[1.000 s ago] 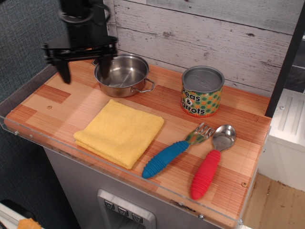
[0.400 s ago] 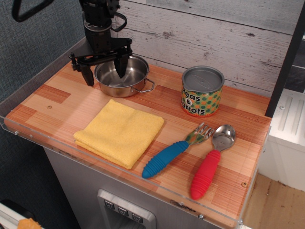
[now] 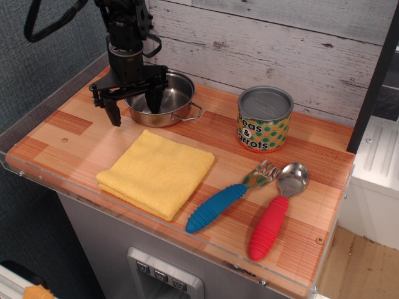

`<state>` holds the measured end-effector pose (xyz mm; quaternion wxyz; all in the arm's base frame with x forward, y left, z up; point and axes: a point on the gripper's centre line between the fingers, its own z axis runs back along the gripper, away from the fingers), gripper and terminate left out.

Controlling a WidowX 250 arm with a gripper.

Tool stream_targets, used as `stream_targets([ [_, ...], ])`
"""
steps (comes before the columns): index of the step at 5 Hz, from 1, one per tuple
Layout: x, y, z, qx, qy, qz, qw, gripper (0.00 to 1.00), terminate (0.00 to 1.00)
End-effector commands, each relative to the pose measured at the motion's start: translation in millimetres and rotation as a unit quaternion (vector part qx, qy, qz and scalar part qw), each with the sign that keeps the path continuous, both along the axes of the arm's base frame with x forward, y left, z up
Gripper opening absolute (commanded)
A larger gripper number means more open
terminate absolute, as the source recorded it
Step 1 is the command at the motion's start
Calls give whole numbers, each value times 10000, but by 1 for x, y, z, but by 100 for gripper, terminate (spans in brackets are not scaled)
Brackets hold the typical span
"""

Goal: Place the pot on the yellow rag.

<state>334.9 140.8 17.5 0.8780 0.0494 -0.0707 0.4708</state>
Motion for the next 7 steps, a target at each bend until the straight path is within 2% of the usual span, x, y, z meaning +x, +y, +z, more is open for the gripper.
stream_targets([
  [1,4,11,9,-20,-237,82,9997,0,0],
  [3,9,13,27,-178,-542,137,9983,0,0],
  [4,7,12,38,-123,-641,78,9978,0,0],
  [5,-2,10,49,-147,-799,8,9967,0,0],
  [6,-15,5,53,-69,-830,-99,9965,0,0],
  [7,-31,-4,55,35,-734,-295,9969,0,0],
])
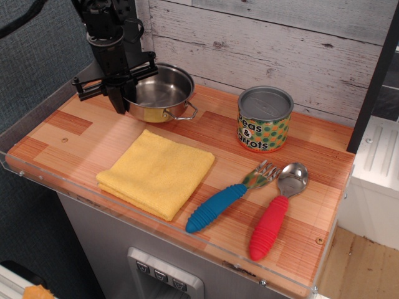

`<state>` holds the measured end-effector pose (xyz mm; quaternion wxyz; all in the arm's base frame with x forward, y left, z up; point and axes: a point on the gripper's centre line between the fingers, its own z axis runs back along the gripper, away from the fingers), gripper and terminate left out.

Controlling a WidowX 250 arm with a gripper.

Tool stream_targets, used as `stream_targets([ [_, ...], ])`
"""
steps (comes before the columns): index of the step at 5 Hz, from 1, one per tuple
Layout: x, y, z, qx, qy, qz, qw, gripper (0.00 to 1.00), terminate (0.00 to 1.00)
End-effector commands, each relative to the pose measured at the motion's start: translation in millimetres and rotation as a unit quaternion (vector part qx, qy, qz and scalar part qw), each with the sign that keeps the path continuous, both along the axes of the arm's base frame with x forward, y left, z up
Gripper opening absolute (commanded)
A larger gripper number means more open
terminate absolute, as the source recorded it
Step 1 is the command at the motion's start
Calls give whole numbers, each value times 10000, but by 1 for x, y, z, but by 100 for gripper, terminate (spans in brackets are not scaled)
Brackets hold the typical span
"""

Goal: Place the pot on the yellow rag.

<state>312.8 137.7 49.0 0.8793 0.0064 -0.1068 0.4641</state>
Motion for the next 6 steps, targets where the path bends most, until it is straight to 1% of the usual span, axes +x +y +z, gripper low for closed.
stream_targets([
  [1,-22,-10,20,313,-176,-380,9986,0,0],
  [2,-37,-20,16,234,-106,-581,9980,0,0],
  [3,-47,-26,11,93,-61,-814,9966,0,0],
  [5,-68,-33,0,178,68,-988,9949,0,0],
  [6,-76,-33,-2,74,65,-961,9953,0,0],
])
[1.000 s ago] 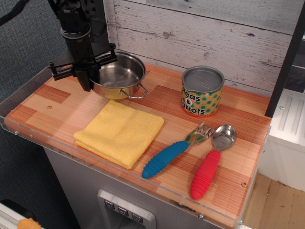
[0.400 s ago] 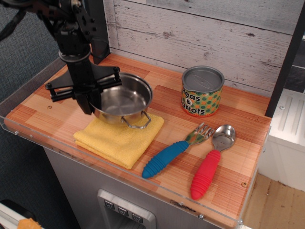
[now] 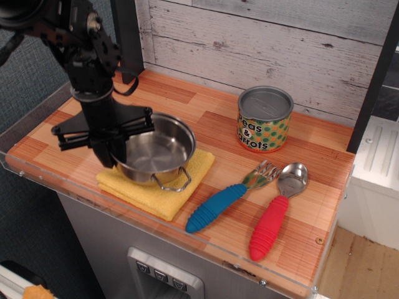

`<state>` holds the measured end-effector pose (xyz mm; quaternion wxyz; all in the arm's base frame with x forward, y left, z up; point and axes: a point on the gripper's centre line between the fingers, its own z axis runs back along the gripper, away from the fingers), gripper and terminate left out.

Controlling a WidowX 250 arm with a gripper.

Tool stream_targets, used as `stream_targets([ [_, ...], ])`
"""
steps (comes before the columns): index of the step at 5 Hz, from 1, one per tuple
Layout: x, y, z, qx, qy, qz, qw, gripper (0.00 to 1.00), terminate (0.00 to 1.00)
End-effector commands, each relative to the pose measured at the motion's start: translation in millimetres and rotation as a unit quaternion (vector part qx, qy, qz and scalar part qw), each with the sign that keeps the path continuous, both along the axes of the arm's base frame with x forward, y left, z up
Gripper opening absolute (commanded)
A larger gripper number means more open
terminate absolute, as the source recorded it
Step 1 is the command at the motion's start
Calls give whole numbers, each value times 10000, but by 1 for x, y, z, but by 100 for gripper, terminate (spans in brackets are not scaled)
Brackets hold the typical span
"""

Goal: Place the pot on the yellow rag.

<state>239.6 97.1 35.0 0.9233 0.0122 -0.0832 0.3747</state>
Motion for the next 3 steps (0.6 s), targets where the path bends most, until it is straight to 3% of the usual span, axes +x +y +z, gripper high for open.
stream_targets([
  [1,-2,6,6,6,-153,-51,9999,0,0],
  [2,-2,4,4,-19,-113,-115,9999,0,0],
  [3,-1,4,1,-203,1,-267,9994,100,0],
])
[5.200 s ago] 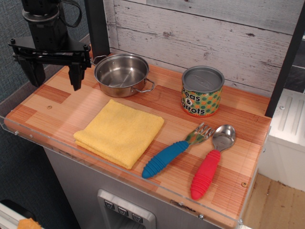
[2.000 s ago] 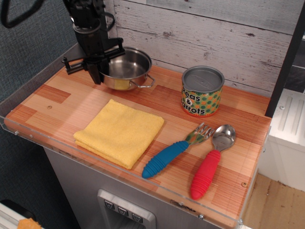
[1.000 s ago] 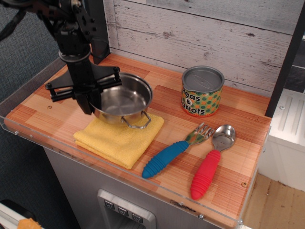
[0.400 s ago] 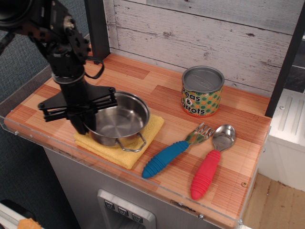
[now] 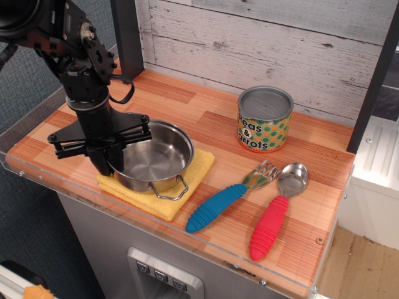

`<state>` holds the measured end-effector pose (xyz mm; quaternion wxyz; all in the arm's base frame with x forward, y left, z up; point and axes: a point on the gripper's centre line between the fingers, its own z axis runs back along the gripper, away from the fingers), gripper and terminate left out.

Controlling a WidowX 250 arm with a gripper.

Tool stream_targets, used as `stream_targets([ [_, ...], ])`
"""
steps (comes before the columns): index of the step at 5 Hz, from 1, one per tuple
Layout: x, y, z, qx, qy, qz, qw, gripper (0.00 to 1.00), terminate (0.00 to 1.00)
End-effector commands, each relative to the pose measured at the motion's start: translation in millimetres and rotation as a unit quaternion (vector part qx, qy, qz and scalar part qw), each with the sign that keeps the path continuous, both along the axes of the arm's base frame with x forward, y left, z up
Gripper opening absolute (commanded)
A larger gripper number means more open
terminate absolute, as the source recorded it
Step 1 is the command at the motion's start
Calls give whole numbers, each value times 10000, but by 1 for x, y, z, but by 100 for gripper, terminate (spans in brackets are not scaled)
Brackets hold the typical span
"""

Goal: Place the pot on the yellow rag.

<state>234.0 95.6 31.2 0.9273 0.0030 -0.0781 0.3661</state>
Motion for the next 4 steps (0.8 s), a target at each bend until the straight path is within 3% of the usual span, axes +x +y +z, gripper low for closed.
stream_targets([
  [1,5,7,10,1,-71,-170,9998,100,0],
  [2,6,10,11,16,14,-124,9999,100,0],
  [4,9,14,38,-24,-223,-38,9997,100,0],
])
